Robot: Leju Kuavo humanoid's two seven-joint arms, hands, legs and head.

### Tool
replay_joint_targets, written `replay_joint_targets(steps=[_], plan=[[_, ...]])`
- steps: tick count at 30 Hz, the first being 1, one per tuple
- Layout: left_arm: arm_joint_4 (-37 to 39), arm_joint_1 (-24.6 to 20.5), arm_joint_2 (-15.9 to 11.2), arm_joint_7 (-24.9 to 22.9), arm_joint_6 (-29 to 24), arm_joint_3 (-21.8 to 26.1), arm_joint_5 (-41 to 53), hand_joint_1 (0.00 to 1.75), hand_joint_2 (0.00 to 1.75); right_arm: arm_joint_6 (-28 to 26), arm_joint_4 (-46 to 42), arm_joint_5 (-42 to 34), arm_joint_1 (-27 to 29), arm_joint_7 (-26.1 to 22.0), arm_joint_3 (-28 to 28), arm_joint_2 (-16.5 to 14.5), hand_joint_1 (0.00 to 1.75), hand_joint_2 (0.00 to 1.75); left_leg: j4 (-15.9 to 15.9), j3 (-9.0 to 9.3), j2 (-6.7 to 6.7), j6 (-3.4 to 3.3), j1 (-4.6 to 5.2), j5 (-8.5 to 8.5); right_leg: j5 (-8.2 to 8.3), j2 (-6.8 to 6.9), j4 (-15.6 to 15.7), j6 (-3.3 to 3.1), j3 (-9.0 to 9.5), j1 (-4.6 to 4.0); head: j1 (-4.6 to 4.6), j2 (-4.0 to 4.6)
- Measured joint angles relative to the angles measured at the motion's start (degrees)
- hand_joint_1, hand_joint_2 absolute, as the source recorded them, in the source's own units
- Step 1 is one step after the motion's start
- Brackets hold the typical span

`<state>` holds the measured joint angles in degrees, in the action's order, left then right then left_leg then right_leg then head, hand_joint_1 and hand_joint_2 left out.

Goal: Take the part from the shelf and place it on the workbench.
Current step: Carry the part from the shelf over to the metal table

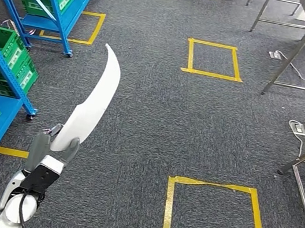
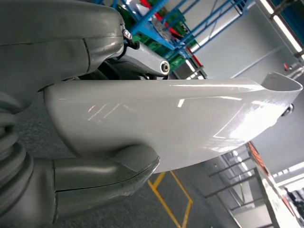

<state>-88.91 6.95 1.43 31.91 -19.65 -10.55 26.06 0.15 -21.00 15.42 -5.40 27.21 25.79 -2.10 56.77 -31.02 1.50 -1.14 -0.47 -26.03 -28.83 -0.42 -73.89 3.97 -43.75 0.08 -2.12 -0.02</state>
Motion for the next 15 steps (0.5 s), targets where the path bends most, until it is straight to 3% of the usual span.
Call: replay_joint_targets(steps=[1,3,5,6,8,10,11,13,14,15], plan=[[0.0,-0.3,0.0,0.2,0.1,0.0,0.0,1.75,1.75,-0.1,0.0,0.1,0.0,0.0,0.0,0.0,0.0,0.0,0.0,0.09,0.67,0.04,-0.01,-0.1,1.28,0.24,1.9,0.05,1.08,0.06,0.01,0.0],[0.1,-1.0,0.0,0.4,0.1,-0.1,0.0,1.75,1.75,-0.3,-0.1,0.3,-0.3,0.0,0.1,-0.1,0.0,0.0,0.0,0.41,1.83,0.38,0.02,-0.38,4.48,2.04,9.7,-0.03,5.46,-0.1,-0.02,0.0],[0.1,-1.8,0.0,0.5,0.2,-0.1,-0.2,1.75,1.75,-0.9,-0.1,0.6,-0.8,0.0,0.1,-0.2,0.0,0.0,0.1,0.6,2.83,0.87,0.31,-0.67,5.73,3.64,15.0,-0.75,8.37,-0.49,0.03,0.0],[0.1,-2.3,0.0,0.5,0.3,-0.2,-0.3,1.75,1.75,-1.2,-0.1,0.8,-1.0,0.0,0.1,-0.3,0.0,0.0,0.1,0.64,3.32,1.09,0.46,-0.72,5.54,3.79,15.7,-1.2,8.64,-0.73,0.07,0.0],[0.2,-3.1,0.0,0.6,0.6,-0.3,-0.5,1.75,1.75,-1.7,-0.1,1.1,-1.3,-0.2,0.1,-0.4,0.0,0.0,-0.1,0.73,4.05,1.6,0.44,-0.84,5.78,2.5,15.9,-2.12,8.44,-0.74,0.07,0.0],[0.2,-3.9,-0.1,0.7,0.7,-0.4,-0.6,1.75,1.75,-2.0,-0.2,1.2,-1.6,-0.2,0.1,-0.4,0.0,0.0,1.5,0.0,2.44,2.11,0.21,-2.18,6.09,1.37,16.3,-2.88,8.48,-0.59,0.12,0.0],[0.2,-4.2,-0.1,0.8,0.7,-0.4,-0.7,1.75,1.75,-2.0,-0.3,1.3,-1.7,-0.1,0.1,-0.4,0.0,0.0,4.1,-1.28,1.07,2.27,0.13,-3.68,6.22,0.76,16.5,-3.24,8.57,-0.49,0.22,0.0],[0.4,-4.5,-0.2,0.9,0.8,-0.4,-0.7,1.75,1.75,-2.1,-0.3,1.5,-2.1,-0.1,0.1,-0.5,0.0,0.0,12.2,-5.47,-0.86,2.33,0.12,-7.02,6.27,-0.6,16.6,-3.68,8.58,-0.54,0.34,0.0],[0.6,-4.6,-0.2,0.9,0.7,-0.4,-0.6,1.75,1.75,-2.3,-0.3,1.6,-2.2,-0.2,0.1,-0.5,0.0,0.0,15.4,-7.4,-1.13,2.31,0.13,-7.79,6.25,-1.36,16.6,-3.76,8.62,-0.57,0.37,0.0],[0.8,-4.7,-0.2,1.0,0.7,-0.5,-0.5,1.75,1.75,-2.5,-0.3,1.7,-2.2,-0.2,0.1,-0.5,0.0,0.0,16.8,-8.51,-1.27,2.23,0.15,-7.35,6.21,-2.16,16.6,-3.79,8.72,-0.6,0.36,0.0]])
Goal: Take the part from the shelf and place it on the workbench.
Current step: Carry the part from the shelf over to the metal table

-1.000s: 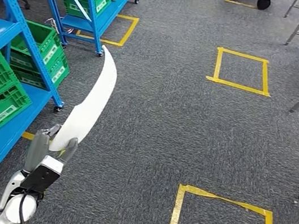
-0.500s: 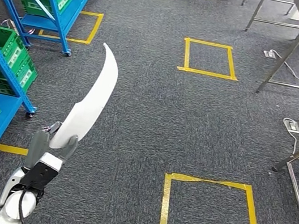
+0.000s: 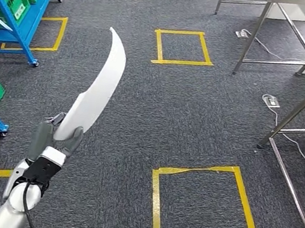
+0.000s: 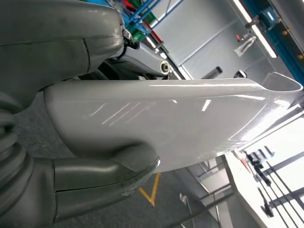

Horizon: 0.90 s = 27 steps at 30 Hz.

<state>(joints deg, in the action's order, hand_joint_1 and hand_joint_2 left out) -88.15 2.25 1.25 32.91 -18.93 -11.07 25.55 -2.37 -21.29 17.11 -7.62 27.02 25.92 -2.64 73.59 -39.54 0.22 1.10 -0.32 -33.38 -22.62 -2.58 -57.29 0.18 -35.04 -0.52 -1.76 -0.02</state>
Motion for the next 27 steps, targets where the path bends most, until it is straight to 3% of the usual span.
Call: replay_joint_targets(steps=[1,2,4,6,8,9,11,12,13,15,16,18,20,22,24,26,27], plan=[[0.1,-0.1,0.0,0.1,0.0,-0.1,0.2,1.75,1.75,-0.2,0.0,0.1,0.0,0.0,0.0,0.0,0.0,0.0,-0.9,-0.06,-0.14,-0.13,0.01,1.58,-0.04,-0.82,0.0,-0.02,0.14,-0.01,0.01,0.0],[0.2,-0.3,0.0,0.1,-0.1,-0.2,0.3,1.75,1.75,-0.4,0.0,0.2,-0.1,0.0,0.0,0.0,0.0,0.0,-3.7,0.83,-0.49,-0.3,0.0,3.99,-0.1,-1.65,0.0,0.01,0.32,-0.01,0.01,0.0],[0.3,-0.6,-0.1,0.2,-0.1,-0.3,0.3,1.75,1.75,-0.5,0.0,0.2,-0.2,0.0,0.0,-0.1,0.0,0.0,-11.3,3.57,-3.12,-0.65,-0.27,8.68,-0.24,-3.21,-0.1,0.24,0.36,0.01,-0.03,0.0],[0.4,-0.8,-0.3,0.3,-0.2,-0.4,0.3,1.75,1.75,-0.6,0.0,0.3,-0.4,-0.1,0.0,-0.2,0.0,0.0,-15.8,5.16,-5.47,-0.66,-0.53,9.96,-0.23,-4.58,-0.3,0.79,-0.28,0.17,-0.02,0.0],[0.5,-1.0,-0.3,0.3,-0.2,-0.6,0.4,1.75,1.75,-0.6,0.0,0.3,-0.2,-0.1,0.0,-0.2,0.0,0.0,-16.7,5.5,-5.02,-0.7,-0.56,9.53,0.01,-5.84,-0.2,1.56,-0.83,0.43,0.1,0.0],[0.5,-1.0,-0.3,0.3,-0.2,-0.8,0.4,1.75,1.75,-0.6,0.0,0.3,-0.1,-0.1,0.0,-0.2,0.0,0.0,-17.0,5.68,-4.38,-0.9,-0.6,9.62,-0.07,-5.37,-0.2,1.94,-1.09,0.39,0.11,0.0],[0.5,-1.2,-0.4,0.3,-0.3,-1.0,0.5,1.75,1.75,-0.6,0.0,0.3,0.0,0.1,0.0,-0.2,0.0,0.0,-17.5,6.27,-2.88,-1.46,-0.64,9.61,-1.67,-2.06,-3.2,2.65,-2.83,0.15,-0.13,0.0],[0.6,-1.2,-0.4,0.4,-0.3,-1.1,0.5,1.75,1.75,-0.6,0.0,0.3,-0.1,0.2,0.0,-0.2,0.0,0.0,-17.6,6.54,-2.08,-1.72,-0.52,9.46,-3.15,0.06,-6.5,2.96,-4.62,0.14,-0.27,0.0],[0.6,-1.2,-0.4,0.4,-0.3,-1.1,0.5,1.75,1.75,-0.6,0.0,0.3,-0.2,0.3,0.0,-0.3,0.0,0.0,-17.6,6.75,-1.26,-1.93,-0.38,9.23,-4.71,1.33,-10.6,3.24,-6.77,0.32,-0.37,0.0],[0.7,-1.2,-0.4,0.4,-0.3,-1.2,0.5,1.75,1.75,-0.6,0.0,0.3,-0.2,0.2,0.0,-0.3,0.0,0.0,-17.6,7.23,0.33,-2.07,-0.23,8.71,-5.93,2.02,-16.2,3.66,-10.02,0.78,-0.37,0.0],[0.8,-1.2,-0.4,0.4,-0.3,-1.2,0.5,1.75,1.75,-0.6,0.0,0.3,-0.1,0.2,0.0,-0.3,0.0,0.0,-17.5,7.58,1.04,-1.99,-0.21,8.4,-5.03,2.14,-16.0,3.82,-10.1,0.98,-0.38,0.0],[0.8,-1.3,-0.4,0.4,-0.3,-1.2,0.5,1.75,1.75,-0.6,0.0,0.3,-0.1,0.2,0.0,-0.3,0.0,0.0,-17.5,8.57,2.29,-1.67,-0.25,7.63,-0.97,3.14,-9.3,3.98,-6.84,1.16,-0.39,0.0],[0.8,-1.4,-0.5,0.4,-0.3,-1.2,0.5,1.75,1.75,-0.6,0.0,0.4,-0.3,0.2,0.0,-0.5,0.0,0.0,-17.4,9.4,3.32,-1.06,0.04,6.87,1.32,5.46,-2.6,3.67,-2.98,0.63,-0.41,0.0],[0.8,-1.6,-0.5,0.4,-0.4,-1.3,0.6,1.75,1.75,-0.8,0.0,0.4,-0.5,0.1,0.0,-0.6,0.0,0.0,-17.2,9.78,4.29,-0.48,0.36,6.41,1.04,6.27,-0.9,2.79,-1.87,0.04,-0.21,0.0],[0.9,-2.1,-0.5,0.4,-0.6,-1.6,0.9,1.75,1.75,-1.1,-0.1,0.4,-0.6,0.0,0.0,-0.6,0.0,0.0,-17.2,10.1,5.01,0.07,0.18,5.84,0.88,5.0,-0.8,1.73,-1.92,0.03,-0.03,0.0],[1.0,-2.7,-0.5,0.5,-0.6,-1.9,1.2,1.75,1.75,-1.3,-0.1,0.5,-0.7,0.1,0.0,-0.6,0.0,0.0,-14.7,9.13,3.44,0.47,-0.1,4.02,0.87,3.77,-0.5,0.85,-1.71,0.16,0.18,0.0],[1.0,-2.9,-0.5,0.5,-0.6,-2.1,1.4,1.75,1.75,-1.3,-0.2,0.5,-0.8,0.2,0.0,-0.6,0.0,0.0,-11.7,7.57,2.11,0.54,-0.19,2.51,0.9,3.16,-0.4,0.53,-1.62,0.24,0.4,0.0]])
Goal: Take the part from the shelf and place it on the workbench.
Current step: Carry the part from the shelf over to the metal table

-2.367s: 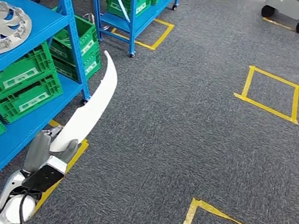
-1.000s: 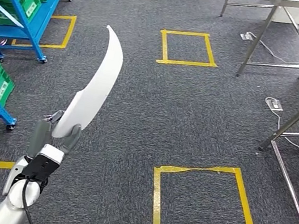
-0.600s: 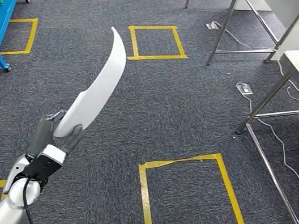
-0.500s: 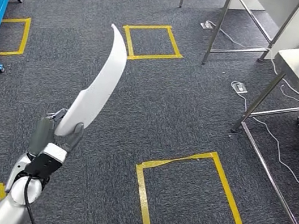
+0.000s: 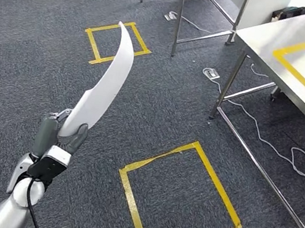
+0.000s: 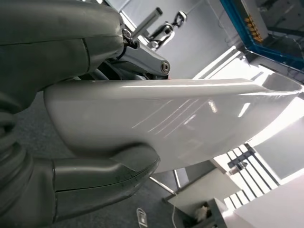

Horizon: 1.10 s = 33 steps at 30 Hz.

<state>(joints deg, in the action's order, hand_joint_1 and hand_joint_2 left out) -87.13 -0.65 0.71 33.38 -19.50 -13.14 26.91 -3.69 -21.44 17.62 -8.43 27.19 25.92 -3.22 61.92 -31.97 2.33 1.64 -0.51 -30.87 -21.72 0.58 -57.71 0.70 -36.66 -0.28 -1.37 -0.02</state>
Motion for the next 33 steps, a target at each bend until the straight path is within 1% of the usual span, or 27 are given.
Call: replay_joint_targets(steps=[1,2,3,4,5,6,7,8,9,10,11,12,13,14,16,18,19,20,21,23,24,25,27,29,30,31,33], plan=[[0.1,-0.2,-0.1,0.0,0.1,-0.2,0.1,1.75,1.75,0.0,0.0,0.0,-0.2,0.1,0.0,0.0,0.0,0.0,4.0,-2.15,-1.11,0.0,0.0,-1.58,-0.04,-0.67,0.0,-0.23,0.0,0.0,0.16,0.0],[0.3,-0.4,-0.3,0.0,0.2,-0.4,0.3,1.75,1.75,0.0,0.0,0.1,-0.3,0.0,0.0,0.0,0.0,0.0,7.9,-4.46,-1.7,0.01,0.0,-2.83,-0.08,-1.39,0.0,-0.38,0.0,0.0,0.25,0.0],[0.6,-0.6,-0.4,0.0,0.4,-0.6,0.5,1.75,1.75,0.1,0.0,0.2,-0.4,0.0,0.0,-0.1,0.0,0.0,10.6,-6.25,-1.95,0.01,0.0,-3.18,-0.13,-2.17,0.0,-0.45,0.03,-0.01,0.3,0.0],[0.9,-0.9,-0.5,0.0,0.6,-0.8,0.6,1.75,1.75,0.1,0.0,0.4,-0.5,0.0,0.0,-0.1,0.0,0.0,11.3,-7.16,-2.08,0.0,-0.03,-2.41,-0.17,-2.96,0.0,-0.49,0.08,0.01,0.28,0.0],[1.1,-1.3,-0.6,0.0,1.0,-0.9,0.7,1.75,1.75,0.0,0.0,0.7,-0.5,0.0,-0.1,-0.1,0.0,0.0,9.9,-7.02,-2.23,-0.01,-0.1,-0.63,-0.18,-3.75,-0.1,-0.44,0.16,0.05,0.28,0.0],[1.3,-1.9,-0.8,0.0,1.3,-1.0,0.7,1.75,1.75,-0.1,0.0,1.0,-0.6,0.0,-0.2,-0.1,0.0,0.0,6.8,-5.94,-2.71,0.03,-0.26,1.81,-0.22,-4.53,-0.2,-0.3,0.24,0.12,0.29,0.0],[1.6,-2.6,-0.9,0.0,1.6,-1.1,0.7,1.75,1.75,-0.2,0.0,1.3,-0.6,0.0,-0.3,-0.1,0.0,0.0,3.2,-4.58,-3.88,0.14,-0.52,3.94,-0.26,-5.26,-0.3,-0.05,0.19,0.15,0.3,0.0],[1.8,-3.3,-1.0,0.0,1.8,-1.2,0.7,1.75,1.75,-0.3,0.0,1.7,-0.7,0.0,-0.5,-0.1,0.0,0.0,-0.1,-3.23,-5.07,0.23,-0.84,5.15,-0.34,-5.98,-0.7,0.27,-0.05,0.14,0.3,0.0],[2.1,-3.8,-1.1,-0.1,2.0,-1.4,0.8,1.75,1.75,-0.5,0.0,2.1,-0.8,0.0,-0.6,-0.1,0.0,0.0,-2.3,-2.37,-6.08,0.26,-1.03,5.63,-0.35,-6.62,-0.9,0.64,-0.36,0.14,0.28,0.0],[2.4,-4.2,-1.2,-0.1,1.9,-1.5,1.1,1.75,1.75,-0.7,0.1,2.4,-0.8,0.0,-0.8,-0.1,0.0,0.0,-3.2,-2.0,-6.58,0.14,-1.09,5.42,-0.31,-7.21,-1.0,0.99,-0.68,0.17,0.31,0.0],[2.6,-4.6,-1.2,-0.2,1.6,-1.7,1.7,1.75,1.75,-1.0,0.1,2.8,-0.7,0.0,-1.0,0.0,0.0,0.0,-3.5,-1.82,-6.26,-0.15,-1.04,5.17,-0.24,-7.76,-1.0,1.3,-0.92,0.26,0.27,0.0],[2.8,-4.8,-1.2,-0.4,1.0,-1.9,2.5,1.75,1.75,-1.3,0.3,3.3,-0.5,0.0,-1.2,0.0,0.0,0.0,-3.5,-1.78,-5.71,-0.51,-0.97,5.21,-0.19,-7.76,-1.0,1.58,-1.13,0.36,0.29,0.0],[3.0,-5.2,-1.2,-0.6,0.2,-2.0,3.3,1.75,1.75,-1.7,0.4,3.7,-0.3,0.1,-1.4,0.0,0.0,0.0,-3.5,-1.64,-5.19,-0.89,-0.95,5.21,-0.44,-6.86,-1.4,1.82,-1.44,0.29,0.16,0.0],[3.2,-5.5,-1.2,-0.7,-0.6,-2.2,4.0,1.75,1.75,-2.1,0.6,4.2,-0.2,0.2,-1.8,0.1,0.0,0.0,-3.6,-1.46,-4.67,-1.25,-0.97,5.21,-1.14,-5.4,-2.8,2.04,-2.17,0.19,-0.06,0.0],[3.4,-5.9,-1.3,-0.9,-1.5,-2.3,4.4,1.75,1.75,-2.5,1.0,4.9,-0.1,0.4,-2.4,0.1,0.0,0.0,-3.6,-1.1,-3.49,-1.82,-0.78,5.01,-4.01,-2.16,-9.2,2.37,-5.38,0.05,-0.41,0.0],[3.7,-6.0,-1.3,-0.9,-1.7,-2.4,4.5,1.75,1.75,-2.7,1.4,5.1,-0.1,0.5,-2.9,0.1,0.0,0.0,-3.6,-0.78,-2.15,-2.11,-0.53,4.66,-6.36,-1.21,-16.4,2.52,-9.31,0.24,-0.43,0.0],[3.9,-6.0,-1.3,-0.9,-1.7,-2.5,4.5,1.75,1.75,-2.7,1.6,5.1,0.0,0.4,-3.1,0.1,0.0,0.0,-3.6,-0.57,-1.54,-2.15,-0.45,4.43,-6.22,-1.12,-17.7,2.52,-10.13,0.3,-0.44,0.0],[4.1,-6.0,-1.3,-0.8,-1.7,-2.6,4.4,1.75,1.75,-2.8,1.7,5.2,0.2,0.4,-3.2,0.1,0.0,0.0,-3.6,-0.26,-0.97,-2.12,-0.4,4.15,-5.05,-1.03,-16.6,2.47,-9.76,0.33,-0.44,0.0],[4.2,-6.1,-1.3,-0.8,-1.7,-2.7,4.3,1.75,1.75,-2.8,1.8,5.2,0.3,0.5,-3.3,0.1,0.0,0.0,-3.6,0.16,-0.43,-2.03,-0.38,3.81,-3.09,-0.64,-13.4,2.35,-8.18,0.3,-0.44,0.0],[4.2,-6.2,-1.4,-0.6,-1.7,-2.9,4.2,1.75,1.75,-2.8,2.0,5.3,0.3,0.5,-3.4,0.0,0.0,0.0,-3.6,0.97,0.54,-1.62,-0.15,2.99,-0.16,1.74,-5.7,2.01,-4.08,-0.15,-0.48,0.0],[4.3,-6.4,-1.4,-0.5,-1.7,-2.9,4.2,1.75,1.75,-2.8,2.0,5.3,0.3,0.5,-3.5,0.0,0.0,0.0,-3.6,1.26,0.95,-1.34,0.06,2.61,0.3,2.84,-3.2,1.7,-2.71,-0.44,-0.49,0.0],[4.3,-6.5,-1.5,-0.4,-1.6,-2.9,4.1,1.75,1.75,-2.8,2.1,5.5,0.2,0.5,-3.6,0.0,0.0,0.0,-3.6,1.47,1.38,-1.06,0.25,2.29,0.03,3.49,-2.3,1.36,-2.1,-0.73,-0.43,0.0],[4.4,-6.7,-1.6,-0.2,-1.5,-3.1,4.1,1.75,1.75,-2.8,2.1,6.1,0.1,0.3,-3.9,0.0,0.0,0.0,-3.9,1.99,2.32,-0.47,0.33,1.7,-0.53,2.71,-2.1,0.49,-1.82,-0.94,-0.34,0.0],[4.5,-7.2,-1.7,-0.1,-1.4,-3.4,4.1,1.75,1.75,-3.1,2.2,7.2,0.1,0.5,-4.4,0.0,0.0,0.0,-2.7,1.98,1.58,0.05,0.12,0.71,-0.94,1.6,-1.8,-0.3,-1.19,-0.8,-0.17,0.0],[4.5,-7.4,-1.8,-0.1,-1.4,-3.5,4.0,1.75,1.75,-3.3,2.2,7.7,0.1,0.6,-4.8,0.1,0.0,0.0,-0.4,0.92,0.6,0.21,0.06,-0.29,-1.16,1.15,-1.6,-0.69,-0.75,-0.64,-0.03,0.0],[4.5,-7.6,-1.9,0.0,-1.3,-3.5,4.0,1.75,1.75,-3.4,2.2,8.1,0.0,0.6,-5.1,0.1,0.0,0.0,3.0,-0.97,-0.56,0.26,0.03,-1.49,-1.45,0.73,-1.5,-1.01,-0.4,-0.57,0.09,0.0],[4.7,-7.6,-2.1,0.0,-1.3,-3.6,4.0,1.75,1.75,-3.6,2.4,8.7,0.1,0.5,-5.8,0.1,0.0,0.0,10.6,-6.1,-1.72,0.27,0.04,-3.36,-2.16,-0.2,-1.5,-1.35,0.4,-0.53,0.19,0.0]])
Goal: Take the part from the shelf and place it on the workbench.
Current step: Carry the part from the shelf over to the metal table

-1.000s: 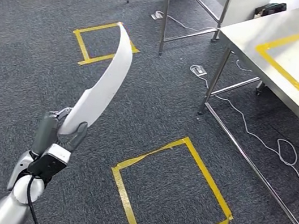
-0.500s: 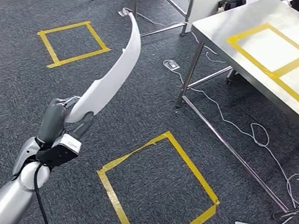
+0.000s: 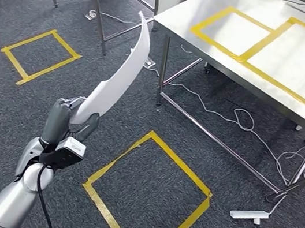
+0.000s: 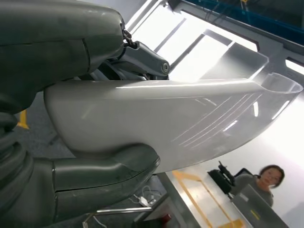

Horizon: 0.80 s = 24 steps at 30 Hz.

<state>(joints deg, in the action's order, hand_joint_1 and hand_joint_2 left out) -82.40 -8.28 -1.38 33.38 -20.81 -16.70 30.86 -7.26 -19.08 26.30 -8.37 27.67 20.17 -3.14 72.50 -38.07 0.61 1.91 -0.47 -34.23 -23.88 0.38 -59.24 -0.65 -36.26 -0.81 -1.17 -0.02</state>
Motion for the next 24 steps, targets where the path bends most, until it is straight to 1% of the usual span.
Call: replay_joint_targets(steps=[1,2,3,4,5,6,7,8,10,11,12,13,15,16,17,18,19,20,21,22,23,24], plan=[[0.1,0.0,-0.1,0.0,0.0,0.0,0.0,1.75,1.75,0.0,0.1,0.1,0.1,-0.1,-0.2,0.0,0.0,0.0,1.9,-1.86,-0.21,-0.03,0.0,0.42,-0.41,-0.5,0.0,0.02,0.54,0.0,0.01,0.0],[0.2,0.1,-0.2,0.0,0.0,-0.1,0.0,1.75,1.75,-0.1,0.2,0.3,0.2,-0.1,-0.4,0.0,0.0,0.0,1.6,-2.7,-0.32,-0.09,-0.01,2.08,-0.87,-0.98,0.0,0.11,1.2,0.0,0.01,0.0],[0.3,0.0,-0.2,0.0,0.0,-0.1,0.0,1.75,1.75,-0.1,0.2,0.3,0.4,0.0,-0.6,0.0,0.0,0.0,-0.7,-2.41,-0.37,-0.17,-0.02,4.74,-1.36,-1.4,0.0,0.25,1.97,0.03,0.01,0.0],[0.3,0.0,-0.3,0.0,0.0,-0.1,0.0,1.75,1.75,-0.1,0.3,0.4,0.5,0.0,-0.7,0.0,0.0,0.0,-4.4,-1.36,-0.47,-0.24,-0.04,7.82,-1.88,-1.74,0.0,0.44,2.7,0.08,0.02,0.0],[0.3,-0.1,-0.3,0.0,0.0,-0.1,0.0,1.75,1.75,-0.1,0.4,0.5,0.5,0.1,-0.8,0.0,0.0,0.0,-8.2,-0.06,-0.68,-0.3,-0.03,10.02,-2.44,-2.04,-0.1,0.72,3.27,0.0,0.01,0.0],[0.4,-0.2,-0.4,0.0,0.1,-0.1,0.0,1.75,1.75,-0.1,0.4,0.5,0.5,0.0,-0.9,0.0,0.0,0.0,-11.2,1.07,-0.89,-0.43,-0.02,11.12,-2.97,-2.27,-0.1,0.99,3.49,-0.06,0.04,-0.01],[0.4,-0.3,-0.4,-0.1,0.1,-0.1,0.0,1.75,1.75,-0.2,0.4,0.6,0.5,0.0,-1.0,0.0,0.0,0.0,-13.1,1.8,-1.1,-0.61,0.01,11.29,-3.42,-2.41,0.0,1.26,3.56,-0.12,-0.01,-0.01],[0.5,-0.4,-0.4,-0.1,0.2,-0.1,0.0,1.75,1.75,-0.2,0.5,0.7,0.4,0.0,-1.1,0.0,0.0,0.0,-14.0,2.18,-1.22,-0.9,0.04,10.68,-3.58,-2.49,0.0,1.57,3.74,-0.2,-0.05,-0.01],[0.5,-0.5,-0.4,-0.4,0.3,-0.1,-0.1,1.75,1.75,-0.3,0.5,0.8,0.5,0.0,-1.4,0.0,0.0,0.0,-14.6,2.92,-1.29,-1.69,-0.08,10.09,-3.86,-2.34,0.1,2.08,4.24,-0.14,-0.25,-0.01],[0.5,-0.7,-0.4,-0.6,0.3,-0.1,-0.2,1.75,1.75,-0.3,0.5,0.9,0.5,0.1,-1.5,0.0,0.0,0.0,-14.7,3.47,-1.3,-2.07,-0.15,9.82,-3.99,-2.06,-0.9,2.36,4.12,-0.12,-0.37,-0.01],[0.5,-0.8,-0.4,-0.7,0.4,-0.1,-0.2,1.75,1.75,-0.3,0.5,0.9,0.5,0.2,-1.6,0.0,0.0,0.0,-14.7,4.13,-1.31,-2.35,-0.2,9.49,-4.4,-1.73,-3.0,2.56,3.04,-0.06,-0.51,-0.01],[0.5,-0.9,-0.3,-0.9,0.4,0.0,-0.2,1.75,1.75,-0.4,0.6,1.0,0.4,0.1,-1.7,0.0,0.0,0.0,-14.7,4.75,-1.29,-2.52,-0.15,9.01,-5.0,-1.37,-6.3,2.8,1.09,0.03,-0.6,-0.01],[0.6,-1.0,-0.3,-1.0,0.4,0.0,-0.2,1.75,1.75,-0.4,0.6,1.0,0.6,-0.4,-1.8,0.0,0.0,0.0,-14.7,5.98,-1.26,-2.66,-0.05,7.86,-7.15,-1.04,-13.7,3.17,-4.19,0.24,-0.72,0.0],[0.7,-1.0,-0.3,-1.1,0.4,-0.1,-0.2,1.75,1.75,-0.4,0.7,1.0,0.7,-0.6,-1.8,0.0,0.0,0.0,-14.7,6.77,-1.26,-2.68,-0.01,7.17,-8.27,-0.99,-15.6,3.28,-6.33,0.33,-0.73,0.0],[0.8,-1.0,-0.3,-1.1,0.4,-0.1,-0.2,1.75,1.75,-0.4,0.8,1.0,0.9,-0.6,-1.8,0.0,0.0,0.0,-14.7,7.68,-1.27,-2.67,0.01,6.43,-8.81,-0.97,-15.6,3.3,-7.57,0.39,-0.79,0.0],[0.9,-1.0,-0.2,-1.1,0.4,-0.1,-0.2,1.75,1.75,-0.4,0.8,1.0,1.0,-0.5,-1.8,0.0,0.0,0.0,-14.7,8.75,-1.28,-2.61,0.01,5.6,-8.22,-0.96,-13.7,3.26,-7.89,0.45,-0.84,0.0],[0.9,-1.0,-0.2,-1.0,0.4,-0.1,-0.2,1.75,1.75,-0.4,0.8,1.0,1.1,-0.5,-1.8,0.0,0.0,0.0,-14.7,9.8,-1.27,-2.51,0.01,4.7,-6.06,-0.85,-10.4,3.19,-7.5,0.52,-0.9,0.0],[0.9,-1.1,-0.2,-1.0,0.4,0.0,-0.2,1.75,1.75,-0.4,0.9,1.0,1.2,-0.5,-1.8,0.0,0.0,0.0,-14.7,10.77,-1.26,-2.35,0.05,3.79,-2.33,-0.53,-6.5,3.1,-6.96,0.56,-0.97,0.0],[1.0,-1.1,-0.2,-1.1,0.5,-0.1,-0.2,1.75,1.75,-0.3,1.0,1.0,1.3,-0.8,-1.8,0.0,0.0,0.0,-14.9,11.53,-1.27,-2.12,0.1,2.93,0.9,-0.13,-3.4,2.87,-6.42,0.49,-0.99,0.0],[1.0,-1.2,-0.2,-1.1,0.5,-0.1,-0.2,1.75,1.75,-0.4,1.1,1.0,1.4,-1.2,-1.8,0.0,0.0,0.0,-15.2,12.07,-1.27,-1.83,0.09,2.24,3.42,0.16,-1.3,2.6,-5.87,0.3,-0.93,0.0],[1.0,-1.3,-0.2,-1.3,0.5,-0.1,-0.2,1.75,1.75,-0.4,1.2,1.0,1.3,-1.5,-1.8,0.0,0.0,0.0,-15.4,12.68,-1.28,-1.46,0.0,1.91,4.59,0.29,-0.2,2.2,-5.45,0.05,-0.86,0.0],[1.0,-1.4,-0.2,-1.4,0.6,-0.1,-0.1,1.75,1.75,-0.4,1.2,1.1,1.1,-1.8,-1.8,0.0,0.0,0.0,-15.5,13.07,-1.28,-1.06,-0.18,1.98,4.1,0.17,-0.1,1.72,-4.79,-0.2,-0.79,0.0]])
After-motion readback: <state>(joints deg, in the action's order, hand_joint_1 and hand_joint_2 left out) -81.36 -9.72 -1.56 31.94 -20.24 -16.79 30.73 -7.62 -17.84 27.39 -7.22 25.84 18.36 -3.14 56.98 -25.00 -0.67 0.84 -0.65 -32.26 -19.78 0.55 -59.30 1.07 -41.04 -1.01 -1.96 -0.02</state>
